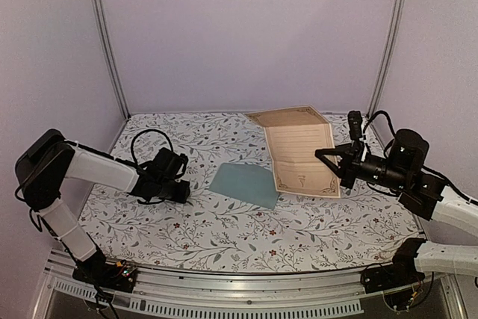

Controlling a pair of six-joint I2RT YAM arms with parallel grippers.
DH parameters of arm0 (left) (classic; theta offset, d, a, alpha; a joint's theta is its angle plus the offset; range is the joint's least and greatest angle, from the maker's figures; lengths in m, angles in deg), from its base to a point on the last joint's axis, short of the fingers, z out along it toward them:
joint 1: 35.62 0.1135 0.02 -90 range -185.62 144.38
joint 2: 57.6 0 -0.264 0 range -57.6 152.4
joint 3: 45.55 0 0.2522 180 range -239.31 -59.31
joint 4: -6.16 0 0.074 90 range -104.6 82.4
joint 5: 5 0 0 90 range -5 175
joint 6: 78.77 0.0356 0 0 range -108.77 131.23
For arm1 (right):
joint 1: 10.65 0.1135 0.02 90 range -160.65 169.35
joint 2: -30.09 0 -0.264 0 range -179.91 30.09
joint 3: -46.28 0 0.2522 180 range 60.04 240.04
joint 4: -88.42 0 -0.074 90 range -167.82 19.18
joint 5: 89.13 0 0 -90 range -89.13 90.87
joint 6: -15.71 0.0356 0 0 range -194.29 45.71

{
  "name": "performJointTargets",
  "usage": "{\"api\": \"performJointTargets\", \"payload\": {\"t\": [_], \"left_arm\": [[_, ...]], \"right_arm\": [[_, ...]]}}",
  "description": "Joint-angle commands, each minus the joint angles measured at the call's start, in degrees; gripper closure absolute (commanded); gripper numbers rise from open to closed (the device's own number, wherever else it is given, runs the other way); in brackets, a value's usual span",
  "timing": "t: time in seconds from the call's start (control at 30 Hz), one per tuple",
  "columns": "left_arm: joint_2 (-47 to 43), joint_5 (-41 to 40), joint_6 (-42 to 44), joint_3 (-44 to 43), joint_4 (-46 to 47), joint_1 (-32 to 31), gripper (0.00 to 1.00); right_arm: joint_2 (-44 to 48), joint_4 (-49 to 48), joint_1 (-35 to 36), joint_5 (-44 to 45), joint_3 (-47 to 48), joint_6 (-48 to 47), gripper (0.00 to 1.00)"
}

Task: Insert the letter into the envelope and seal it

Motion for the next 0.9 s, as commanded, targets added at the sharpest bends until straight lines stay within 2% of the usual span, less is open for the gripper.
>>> {"api": "performJointTargets", "payload": {"t": [0.0,0.03,0.1,0.2,0.37,0.53,0.73,0.87], "left_arm": [[1.0,0.4,-1.6,-0.4,-1.5,0.6,0.67],[1.1,0.8,-1.7,-0.4,-1.5,0.5,0.76],[1.0,1.5,-2.1,-0.2,-1.4,0.4,0.88],[0.8,2.3,-2.8,-0.2,-0.9,-0.4,0.97],[0.9,3.3,-4.0,-3.2,0.2,-5.0,0.98],[3.6,5.0,-4.0,-11.1,0.7,-13.0,0.98],[12.0,9.6,-7.6,-20.5,9.5,-19.1,0.98],[19.5,11.4,-8.6,-29.6,10.9,-22.5,0.98]], "right_arm": [[1.2,-1.0,0.3,-0.5,-0.5,0.8,1.00],[1.3,-0.8,0.3,-0.4,-0.6,0.8,1.00],[1.5,-0.8,0.3,-0.3,-0.7,0.8,1.00],[1.8,-0.6,0.3,-0.3,-0.8,0.9,1.00],[3.0,0.4,0.3,2.1,-0.6,2.2,1.00],[6.0,3.0,0.3,9.6,0.0,4.4,1.00],[10.7,7.4,0.3,17.6,1.8,5.4,1.00],[14.3,9.6,0.3,19.5,2.3,5.6,1.00]]}}
